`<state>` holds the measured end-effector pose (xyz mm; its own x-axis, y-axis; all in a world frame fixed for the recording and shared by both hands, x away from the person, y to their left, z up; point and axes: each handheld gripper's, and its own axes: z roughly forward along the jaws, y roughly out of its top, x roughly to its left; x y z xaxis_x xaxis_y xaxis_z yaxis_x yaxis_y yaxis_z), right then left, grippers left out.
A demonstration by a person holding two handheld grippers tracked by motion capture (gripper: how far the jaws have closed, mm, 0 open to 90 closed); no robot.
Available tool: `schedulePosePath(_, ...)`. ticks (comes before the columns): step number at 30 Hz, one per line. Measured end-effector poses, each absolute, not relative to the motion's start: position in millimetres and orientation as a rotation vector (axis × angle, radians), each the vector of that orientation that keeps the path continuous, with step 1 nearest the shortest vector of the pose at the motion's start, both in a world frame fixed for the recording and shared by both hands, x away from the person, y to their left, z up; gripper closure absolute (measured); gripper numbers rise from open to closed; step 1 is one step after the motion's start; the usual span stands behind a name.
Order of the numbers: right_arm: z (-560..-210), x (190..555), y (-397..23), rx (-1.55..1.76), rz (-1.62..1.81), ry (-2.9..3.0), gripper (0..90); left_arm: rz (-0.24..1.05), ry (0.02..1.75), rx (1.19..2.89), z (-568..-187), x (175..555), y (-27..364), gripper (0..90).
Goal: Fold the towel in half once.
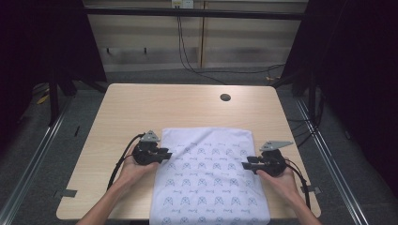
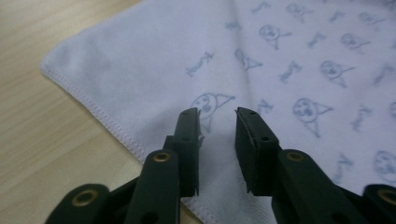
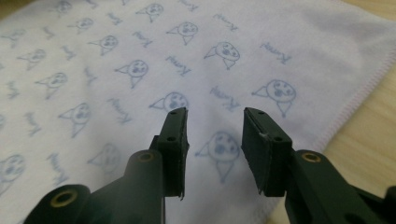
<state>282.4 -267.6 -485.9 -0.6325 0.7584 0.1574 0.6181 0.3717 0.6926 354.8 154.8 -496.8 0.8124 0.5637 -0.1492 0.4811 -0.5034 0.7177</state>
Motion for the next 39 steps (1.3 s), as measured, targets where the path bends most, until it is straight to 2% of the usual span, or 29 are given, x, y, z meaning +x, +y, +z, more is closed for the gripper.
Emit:
schedulePosePath(2,-488,288,-264,1.236,1.086,2.451,61.4,0.147,0.768,2.21,-501,356,154,75.0)
schedulePosePath(5,-494,310,-256,1.228,1.023,2.465,60.8,0.158,0.773,2.217,-501,360,157,84.8)
schedulePosePath(6,-497,313,-257,1.235,1.02,2.468,64.9,0.164,0.764,2.22,-501,361,159,86.1)
schedulePosePath(9,-496,314,-259,1.23,1.015,2.473,69.3,0.141,0.78,2.199,-503,361,166,88.5)
schedulePosePath(10,-497,310,-261,1.218,1.03,2.487,78.3,0.124,0.787,2.193,-503,357,171,89.1)
schedulePosePath(13,-496,302,-262,1.223,1.026,2.499,83.4,0.116,0.788,2.197,-502,350,177,89.2)
schedulePosePath(18,-494,273,-258,1.174,1.036,2.578,85.0,0.048,0.77,2.205,-501,321,187,89.0)
schedulePosePath(19,-494,261,-256,1.156,1.044,2.586,82.3,-0.015,0.761,2.203,-500,311,188,86.3)
schedulePosePath(20,-494,261,-256,1.156,1.044,2.586,82.3,-0.015,0.761,2.203,-500,311,188,84.6)
schedulePosePath(22,-493,257,-256,1.157,1.055,2.594,74.8,-0.019,0.751,2.214,-498,306,189,82.6)
schedulePosePath(23,-492,258,-257,1.161,1.08,2.577,71.7,-0.026,0.761,2.2,-497,307,190,78.3)
schedulePosePath(24,-490,267,-264,1.194,1.147,2.519,72.6,0.023,0.804,2.179,-493,315,190,68.6)
schedulePosePath(25,-490,267,-264,1.194,1.147,2.519,72.6,0.023,0.804,2.179,-493,315,190,64.9)
schedulePosePath(26,-489,274,-268,1.207,1.178,2.5,72.7,0.059,0.822,2.169,-491,322,189,64.9)
schedulePosePath(33,-486,328,-281,1.259,1.086,2.359,57.4,0.125,0.864,2.094,-484,369,187,60.2)
schedulePosePath(39,-500,345,-283,1.292,1.054,2.365,50.5,0.146,0.944,2.072,-496,391,193,55.2)
